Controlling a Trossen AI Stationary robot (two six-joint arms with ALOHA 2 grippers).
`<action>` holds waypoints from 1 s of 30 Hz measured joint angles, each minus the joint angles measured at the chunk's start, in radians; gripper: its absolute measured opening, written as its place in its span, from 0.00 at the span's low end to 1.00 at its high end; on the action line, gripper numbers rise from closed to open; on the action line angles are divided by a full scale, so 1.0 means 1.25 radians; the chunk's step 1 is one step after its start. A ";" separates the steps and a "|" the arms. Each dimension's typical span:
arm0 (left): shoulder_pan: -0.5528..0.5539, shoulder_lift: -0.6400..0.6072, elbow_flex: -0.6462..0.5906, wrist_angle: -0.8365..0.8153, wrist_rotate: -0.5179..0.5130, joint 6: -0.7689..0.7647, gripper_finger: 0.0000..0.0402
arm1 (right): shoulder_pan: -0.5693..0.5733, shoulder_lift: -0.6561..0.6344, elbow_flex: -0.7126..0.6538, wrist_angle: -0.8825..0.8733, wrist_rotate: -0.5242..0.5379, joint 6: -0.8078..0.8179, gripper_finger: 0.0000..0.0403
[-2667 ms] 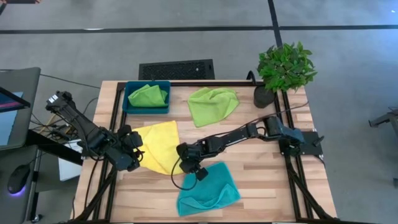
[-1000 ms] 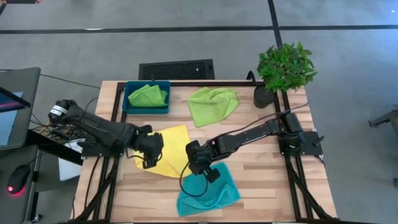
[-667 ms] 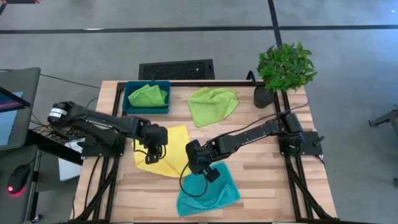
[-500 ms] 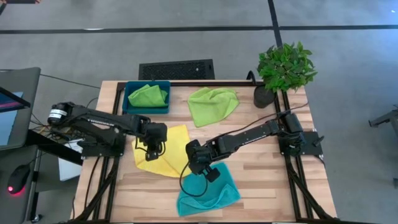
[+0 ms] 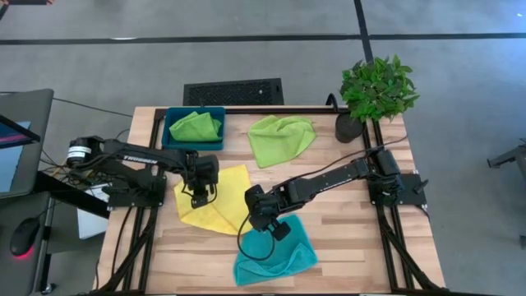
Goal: Fold microfiber towels
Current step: Fold the yellow towel
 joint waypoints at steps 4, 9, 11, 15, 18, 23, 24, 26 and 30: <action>0.006 0.000 -0.021 0.040 0.015 0.029 0.38 | 0.000 0.000 0.000 0.000 0.000 0.000 0.02; 0.006 0.000 -0.029 0.064 0.016 0.049 0.38 | 0.000 0.000 0.000 0.000 0.000 0.000 0.01; 0.006 0.000 -0.029 0.064 0.016 0.049 0.38 | 0.000 0.000 0.000 0.000 0.000 0.000 0.01; 0.006 0.000 -0.029 0.064 0.019 0.049 0.38 | 0.000 0.000 0.000 0.000 0.000 0.000 0.02; 0.006 0.000 -0.029 0.064 0.036 0.051 0.38 | 0.000 0.000 0.000 0.000 0.000 0.000 0.01; 0.006 -0.001 -0.057 0.082 0.020 0.049 0.38 | 0.000 0.000 0.000 0.000 -0.001 0.000 0.01; 0.006 -0.001 -0.068 0.088 0.020 0.046 0.38 | 0.000 0.000 0.000 0.000 -0.001 0.000 0.02; 0.006 -0.002 -0.083 0.098 0.023 0.042 0.38 | 0.000 0.000 0.000 0.000 -0.001 0.000 0.02; 0.006 -0.002 -0.090 0.109 0.046 0.030 0.38 | -0.003 0.001 0.000 0.000 -0.001 0.000 0.02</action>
